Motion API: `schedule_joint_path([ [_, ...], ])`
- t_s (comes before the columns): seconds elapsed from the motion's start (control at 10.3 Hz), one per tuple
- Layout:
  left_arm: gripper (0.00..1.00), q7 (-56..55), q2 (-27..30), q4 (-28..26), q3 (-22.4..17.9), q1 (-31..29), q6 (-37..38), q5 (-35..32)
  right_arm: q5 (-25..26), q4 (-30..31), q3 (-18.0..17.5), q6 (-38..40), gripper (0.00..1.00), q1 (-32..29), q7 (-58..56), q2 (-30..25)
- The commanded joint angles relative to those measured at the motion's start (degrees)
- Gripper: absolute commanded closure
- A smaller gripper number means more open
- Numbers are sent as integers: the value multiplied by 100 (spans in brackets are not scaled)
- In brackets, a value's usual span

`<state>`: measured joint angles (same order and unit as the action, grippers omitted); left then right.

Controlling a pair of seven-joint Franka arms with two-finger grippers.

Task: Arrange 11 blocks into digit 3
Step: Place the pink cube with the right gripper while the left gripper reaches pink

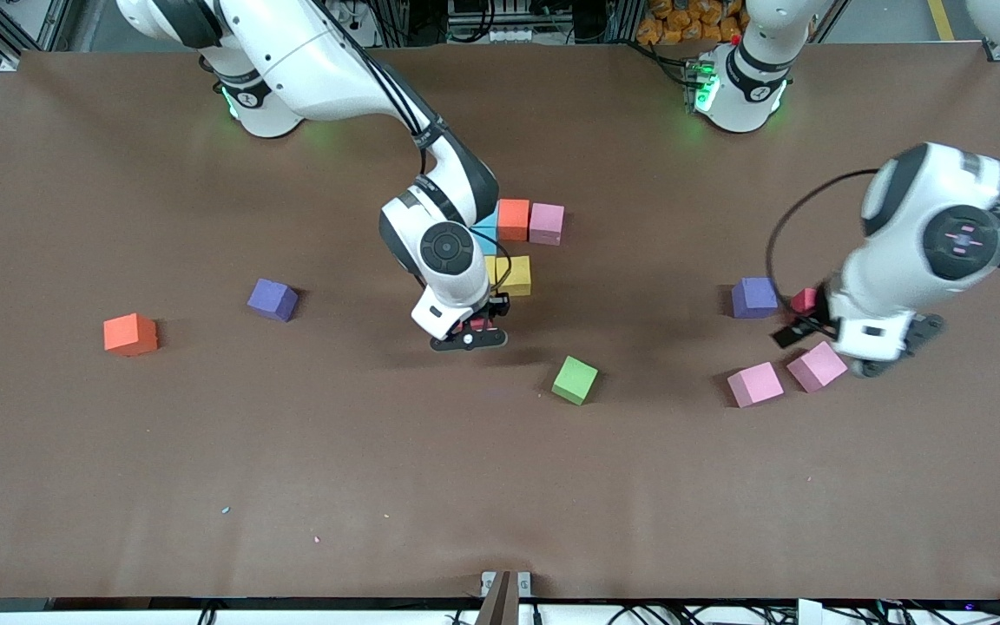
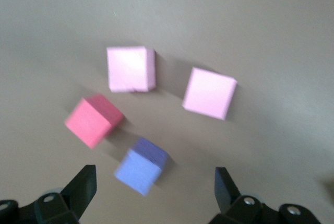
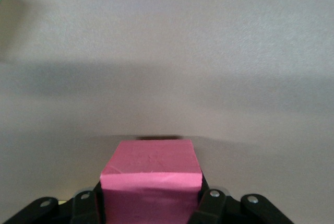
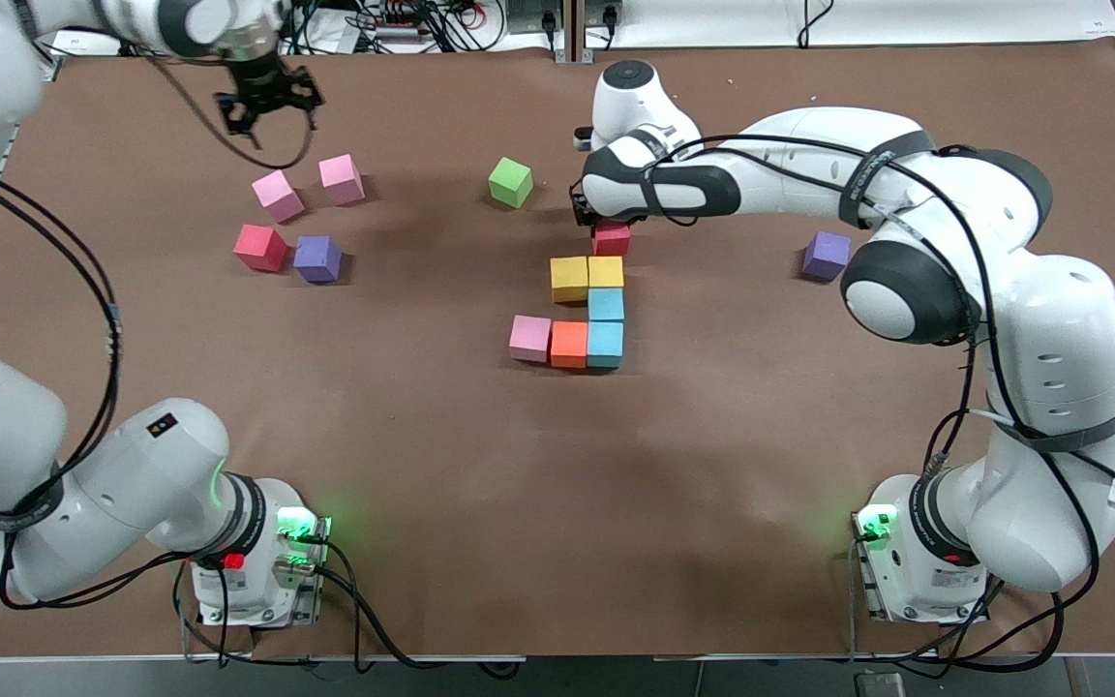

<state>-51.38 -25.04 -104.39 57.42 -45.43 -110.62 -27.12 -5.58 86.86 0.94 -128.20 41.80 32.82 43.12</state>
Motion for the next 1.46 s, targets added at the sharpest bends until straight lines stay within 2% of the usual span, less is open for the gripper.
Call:
schedule_joint_path([
  [0.0,0,190,-745,6,33,-106,-310,-862,22,-135,21,-143,86,117,260,188],
  [0.19,0,409,-1264,268,24,103,-398,-1242,13,-135,21,-144,86,126,269,197],
  [0.29,0,340,-1571,618,-72,314,-407,-1287,13,-117,21,-135,86,135,269,197],
  [0.68,0,-108,-1784,1077,-1326,1868,-442,-1191,22,-82,21,-126,86,214,392,197],
  [1.36,0,-82,-2110,1052,-1654,1880,-1092,-1200,145,-20,47,-74,86,162,313,144],
])
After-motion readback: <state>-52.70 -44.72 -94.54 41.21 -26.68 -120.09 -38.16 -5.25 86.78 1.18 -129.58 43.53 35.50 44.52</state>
